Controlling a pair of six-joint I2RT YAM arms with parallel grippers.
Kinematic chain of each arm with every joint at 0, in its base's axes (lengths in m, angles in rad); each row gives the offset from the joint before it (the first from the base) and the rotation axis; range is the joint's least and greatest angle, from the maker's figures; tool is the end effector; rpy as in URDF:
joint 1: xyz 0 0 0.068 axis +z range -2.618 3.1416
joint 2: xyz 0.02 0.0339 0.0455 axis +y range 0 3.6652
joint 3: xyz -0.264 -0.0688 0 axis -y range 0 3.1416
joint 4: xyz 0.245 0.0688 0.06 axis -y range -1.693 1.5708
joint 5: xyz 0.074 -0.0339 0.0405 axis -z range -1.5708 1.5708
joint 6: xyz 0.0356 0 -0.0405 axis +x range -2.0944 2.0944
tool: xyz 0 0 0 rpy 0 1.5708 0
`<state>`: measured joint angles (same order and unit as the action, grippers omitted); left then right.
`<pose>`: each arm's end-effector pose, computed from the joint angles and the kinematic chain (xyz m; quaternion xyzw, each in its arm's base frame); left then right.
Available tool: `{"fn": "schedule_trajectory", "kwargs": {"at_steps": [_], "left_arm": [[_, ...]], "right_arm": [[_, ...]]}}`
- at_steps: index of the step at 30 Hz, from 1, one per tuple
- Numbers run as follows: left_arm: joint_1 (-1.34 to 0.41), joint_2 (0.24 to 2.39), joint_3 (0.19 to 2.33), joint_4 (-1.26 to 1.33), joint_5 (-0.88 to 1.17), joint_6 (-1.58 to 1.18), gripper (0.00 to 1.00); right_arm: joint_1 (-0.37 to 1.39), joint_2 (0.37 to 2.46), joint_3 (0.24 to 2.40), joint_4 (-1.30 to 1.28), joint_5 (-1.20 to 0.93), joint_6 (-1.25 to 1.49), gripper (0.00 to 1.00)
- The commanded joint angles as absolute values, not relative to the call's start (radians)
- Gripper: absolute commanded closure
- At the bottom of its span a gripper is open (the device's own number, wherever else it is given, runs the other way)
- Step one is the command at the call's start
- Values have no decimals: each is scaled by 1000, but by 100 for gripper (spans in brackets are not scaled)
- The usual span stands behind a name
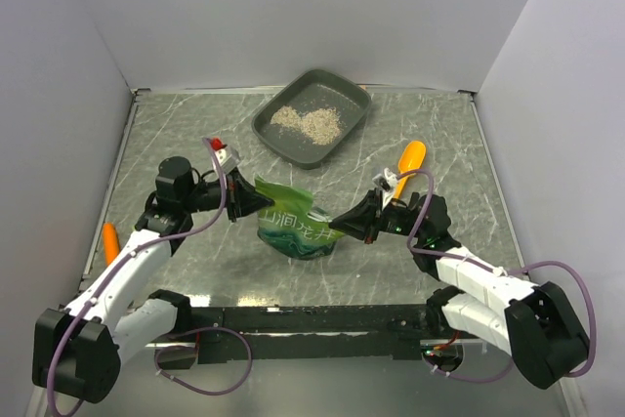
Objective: Fill the litter box with clean litter
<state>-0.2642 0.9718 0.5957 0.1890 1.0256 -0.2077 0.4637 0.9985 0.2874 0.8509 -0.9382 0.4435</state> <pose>0.1966 -0.0847 0.2802 0.3318 0.6619 -0.4973 0.4522 0.1624 0.1133 0.2342 -0.3471 0.5817 0.5616 0.4752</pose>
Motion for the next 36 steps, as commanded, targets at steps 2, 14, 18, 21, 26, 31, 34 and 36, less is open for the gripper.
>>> {"fn": "schedule_trajectory", "kwargs": {"at_steps": [2, 14, 18, 21, 26, 31, 34, 36], "left_arm": [[-259, 1000, 739, -78, 937, -213, 99], [-253, 885, 758, -435, 810, -443, 99], [-253, 798, 704, -523, 821, -491, 99], [-252, 731, 643, -566, 828, -543, 99], [-252, 638, 506, -557, 894, -664, 99], [-250, 615, 480, -640, 910, -686, 99], [-250, 615, 477, -649, 904, -683, 99], [-250, 614, 469, -643, 899, -681, 99]], "right_arm": [[411, 1035, 350, 800, -1081, 567, 100], [387, 1118, 478, 588, -1195, 893, 100], [382, 1092, 508, 282, -1161, 787, 100], [382, 1083, 525, 65, -1102, 739, 100], [380, 1118, 459, 139, -1121, 867, 100], [382, 1126, 449, 55, -1095, 855, 100], [382, 1130, 460, -32, -1066, 812, 100], [382, 1137, 450, -37, -1054, 807, 100]]}}
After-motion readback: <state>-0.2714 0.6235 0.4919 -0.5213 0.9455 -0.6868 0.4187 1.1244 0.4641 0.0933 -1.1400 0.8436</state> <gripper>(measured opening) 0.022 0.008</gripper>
